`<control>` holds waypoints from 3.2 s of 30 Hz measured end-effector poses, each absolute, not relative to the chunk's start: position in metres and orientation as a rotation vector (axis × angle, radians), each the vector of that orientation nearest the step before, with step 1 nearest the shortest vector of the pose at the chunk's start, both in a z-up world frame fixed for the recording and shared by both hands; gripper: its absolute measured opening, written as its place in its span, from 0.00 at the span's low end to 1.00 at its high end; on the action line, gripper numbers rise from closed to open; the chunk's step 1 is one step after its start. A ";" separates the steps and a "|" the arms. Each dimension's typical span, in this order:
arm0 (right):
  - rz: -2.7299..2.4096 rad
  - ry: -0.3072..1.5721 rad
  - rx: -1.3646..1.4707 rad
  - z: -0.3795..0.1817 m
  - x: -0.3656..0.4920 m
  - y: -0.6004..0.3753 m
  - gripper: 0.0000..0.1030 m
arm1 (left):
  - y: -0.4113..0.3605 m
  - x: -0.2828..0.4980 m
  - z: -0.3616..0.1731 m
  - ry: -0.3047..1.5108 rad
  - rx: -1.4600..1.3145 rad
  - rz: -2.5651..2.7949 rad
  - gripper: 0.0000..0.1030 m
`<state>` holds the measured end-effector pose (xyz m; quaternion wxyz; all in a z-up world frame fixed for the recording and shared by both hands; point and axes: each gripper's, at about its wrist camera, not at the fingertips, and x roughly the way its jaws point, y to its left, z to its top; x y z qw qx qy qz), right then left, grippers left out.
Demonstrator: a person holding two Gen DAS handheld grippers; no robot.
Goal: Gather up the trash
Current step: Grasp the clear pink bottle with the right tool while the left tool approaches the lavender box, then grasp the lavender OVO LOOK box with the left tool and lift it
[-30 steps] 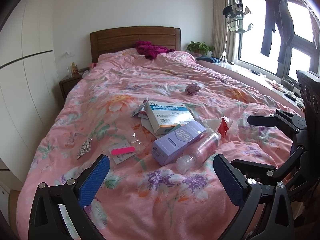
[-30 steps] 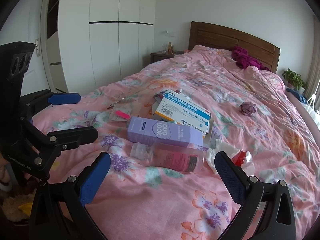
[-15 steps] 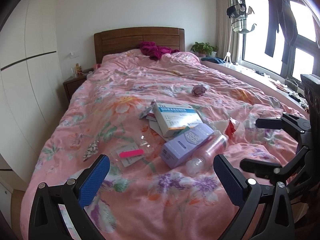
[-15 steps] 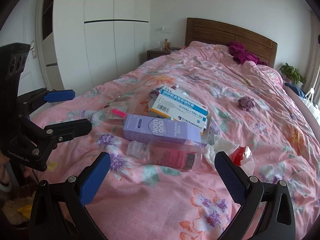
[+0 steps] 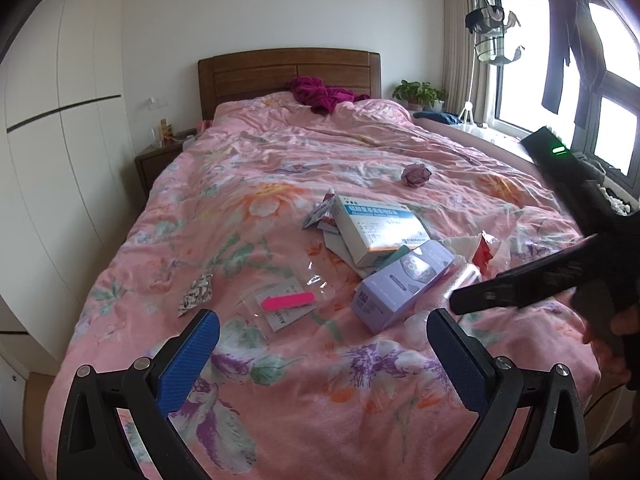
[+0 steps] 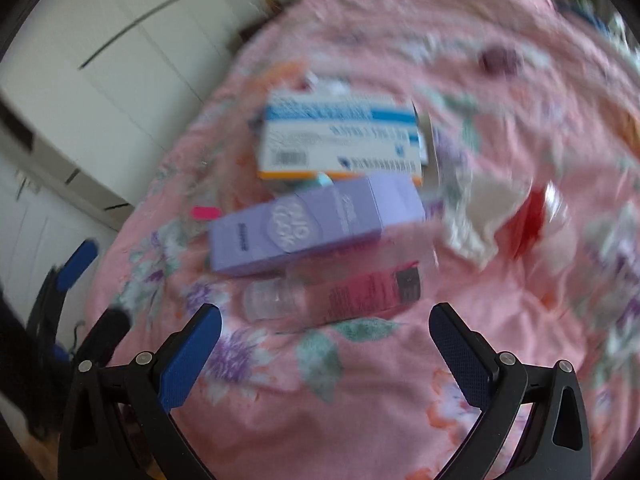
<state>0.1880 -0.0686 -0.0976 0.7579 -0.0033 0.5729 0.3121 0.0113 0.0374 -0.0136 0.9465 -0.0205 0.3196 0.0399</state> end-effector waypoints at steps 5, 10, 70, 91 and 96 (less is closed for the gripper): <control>0.613 1.402 0.106 -0.133 0.212 -0.061 1.00 | 0.040 0.017 -0.021 0.654 -0.049 0.063 1.00; 0.581 1.442 0.151 -0.149 0.224 -0.054 1.00 | 0.040 0.019 -0.026 0.656 -0.049 0.047 1.00; 0.649 1.231 0.215 -0.078 0.204 -0.149 0.48 | -0.016 0.162 -0.040 1.006 0.219 -0.159 1.00; 0.691 1.257 0.279 -0.091 0.211 -0.154 0.49 | -0.026 0.176 -0.070 1.165 0.202 -0.228 0.42; 0.707 1.241 0.276 -0.085 0.206 -0.153 0.49 | 0.003 0.166 -0.047 1.114 -0.020 -0.256 0.40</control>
